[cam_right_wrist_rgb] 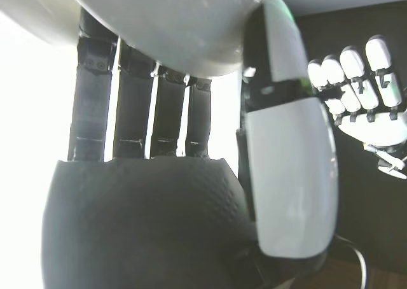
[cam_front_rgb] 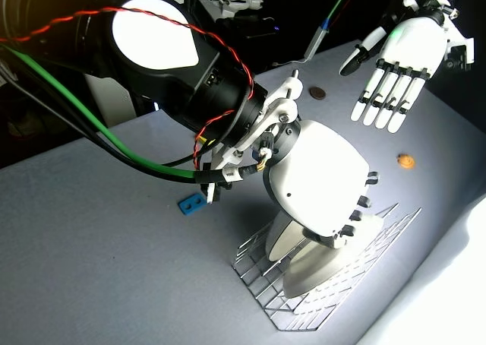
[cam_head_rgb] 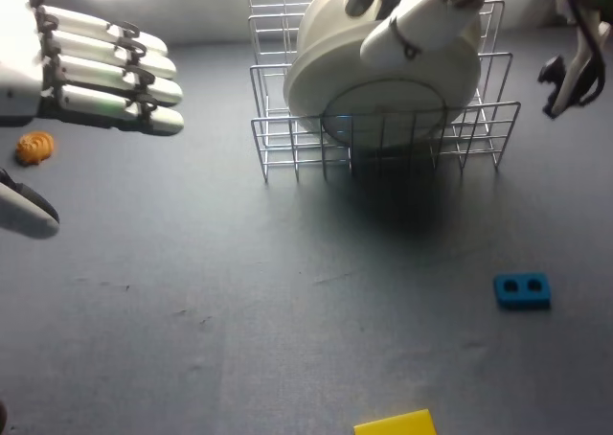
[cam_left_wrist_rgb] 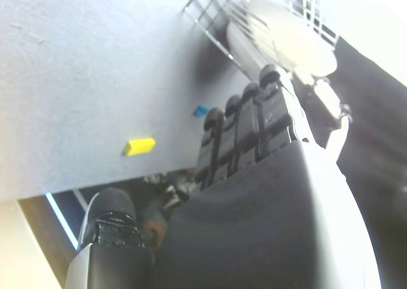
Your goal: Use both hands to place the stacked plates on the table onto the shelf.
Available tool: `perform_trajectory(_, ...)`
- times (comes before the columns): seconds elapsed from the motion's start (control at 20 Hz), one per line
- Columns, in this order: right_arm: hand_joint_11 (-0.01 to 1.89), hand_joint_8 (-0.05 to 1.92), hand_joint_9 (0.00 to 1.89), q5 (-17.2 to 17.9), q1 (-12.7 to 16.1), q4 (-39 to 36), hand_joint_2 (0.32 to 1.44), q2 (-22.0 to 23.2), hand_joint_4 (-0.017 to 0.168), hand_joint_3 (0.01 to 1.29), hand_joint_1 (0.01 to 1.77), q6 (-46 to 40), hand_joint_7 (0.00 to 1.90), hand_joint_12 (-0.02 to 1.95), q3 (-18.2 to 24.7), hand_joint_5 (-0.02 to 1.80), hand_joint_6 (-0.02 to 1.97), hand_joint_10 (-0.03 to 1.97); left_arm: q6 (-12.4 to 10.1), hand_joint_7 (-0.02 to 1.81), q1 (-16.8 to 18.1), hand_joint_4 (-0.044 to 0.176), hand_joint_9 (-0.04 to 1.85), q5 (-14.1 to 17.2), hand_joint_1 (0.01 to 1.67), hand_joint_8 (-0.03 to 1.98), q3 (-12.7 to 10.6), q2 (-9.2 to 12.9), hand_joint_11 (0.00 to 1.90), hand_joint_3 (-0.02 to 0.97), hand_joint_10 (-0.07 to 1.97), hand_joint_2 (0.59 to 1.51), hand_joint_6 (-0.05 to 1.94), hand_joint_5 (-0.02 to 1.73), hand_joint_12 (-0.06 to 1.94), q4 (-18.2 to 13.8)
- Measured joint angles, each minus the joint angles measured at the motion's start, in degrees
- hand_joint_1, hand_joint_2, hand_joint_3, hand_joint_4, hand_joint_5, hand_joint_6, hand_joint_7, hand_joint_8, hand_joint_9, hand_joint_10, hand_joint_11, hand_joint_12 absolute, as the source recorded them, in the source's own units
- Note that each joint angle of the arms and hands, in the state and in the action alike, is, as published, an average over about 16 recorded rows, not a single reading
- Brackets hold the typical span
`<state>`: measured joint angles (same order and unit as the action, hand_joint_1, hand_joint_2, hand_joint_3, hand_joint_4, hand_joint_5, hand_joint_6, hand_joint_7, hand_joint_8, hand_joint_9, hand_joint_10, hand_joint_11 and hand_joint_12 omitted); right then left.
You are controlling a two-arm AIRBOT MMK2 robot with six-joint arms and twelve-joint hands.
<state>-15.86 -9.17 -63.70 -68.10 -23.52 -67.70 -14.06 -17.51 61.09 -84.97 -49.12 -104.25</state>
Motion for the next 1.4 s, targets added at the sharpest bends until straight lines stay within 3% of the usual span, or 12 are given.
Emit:
perform_trajectory(0.25, 0.67, 0.0, 1.01, -0.19, 1.99, -5.05, 1.05, 5.28, 0.0, 0.01, 0.84, 1.68, 0.93, 1.06, 4.62, 0.74, 0.03, 0.02, 0.4, 0.05, 0.02, -0.001, 0.04, 1.39, 0.02, 0.01, 2.04, 0.02, 0.03, 0.011, -0.06, 1.174, 0.02, 0.08, 0.01, -0.22)
perform_trajectory(0.45, 0.65, 0.05, 0.99, -0.81, 3.1, -9.79, 1.06, 10.63, 0.001, 0.01, 0.7, 2.08, 0.95, 1.17, 8.74, 0.77, 0.05, 0.11, 0.53, 0.17, 0.01, -0.001, 0.13, 2.55, 0.02, 0.08, 4.09, 0.05, 0.04, 0.011, 0.01, 1.203, 0.03, 0.19, 0.25, -0.38)
perform_trajectory(0.6, 0.71, 0.36, 1.0, -1.46, 3.24, -13.4, 1.08, 14.98, 0.001, 0.01, 0.61, 1.79, 0.98, 1.34, 11.92, 0.81, 0.34, 0.44, 0.53, 0.32, 0.02, -0.001, 0.27, 3.3, 0.03, 0.4, 5.44, 0.18, 0.15, 0.011, 0.36, 1.237, 0.27, 0.31, 0.59, -0.53)
perform_trajectory(0.8, 0.94, 0.82, 1.13, -1.99, 1.87, -18.5, 1.15, 20.35, 0.001, 0.01, 0.51, -0.92, 1.1, 1.55, 15.32, 0.91, 0.8, 0.91, 0.5, 0.63, 0.05, 0.001, 0.55, 3.71, 0.12, 0.87, 7.03, 0.39, 0.42, 0.008, 0.84, 1.297, 0.73, 0.58, 1.07, -1.03)
perform_trajectory(1.1, 1.33, 1.53, 1.36, -0.93, -0.98, -21.26, 1.26, 24.45, 0.035, 0.01, 0.49, -5.56, 1.31, 1.84, 17.1, 1.07, 1.51, 1.62, 0.12, 1.08, 0.49, 0.057, 1.02, 4.27, 0.32, 1.58, 9.3, 0.72, 0.88, 0.001, 1.59, 1.382, 1.44, 0.97, 1.75, -1.54)
perform_trajectory(1.25, 1.49, 1.84, 1.44, -0.38, -1.84, -21.93, 1.3, 25.5, 0.046, 0.01, 0.49, -6.9, 1.37, 1.91, 17.64, 1.11, 1.83, 1.89, -0.03, 1.2, 0.65, 0.074, 1.15, 4.46, 0.39, 1.86, 9.81, 0.86, 1.07, -0.002, 1.89, 1.405, 1.76, 1.08, 1.91, -1.77)
perform_trajectory(1.4, 1.63, 1.9, 1.54, 0.44, -2.76, -22.71, 1.36, 26.11, 0.059, 0.01, 0.5, -8.32, 1.45, 1.91, 18.0, 1.16, 1.91, 1.92, -0.18, 1.31, 0.82, 0.095, 1.27, 4.52, 0.49, 1.9, 10.29, 0.91, 1.2, -0.005, 1.92, 1.42, 1.89, 1.17, 1.93, -2.03)
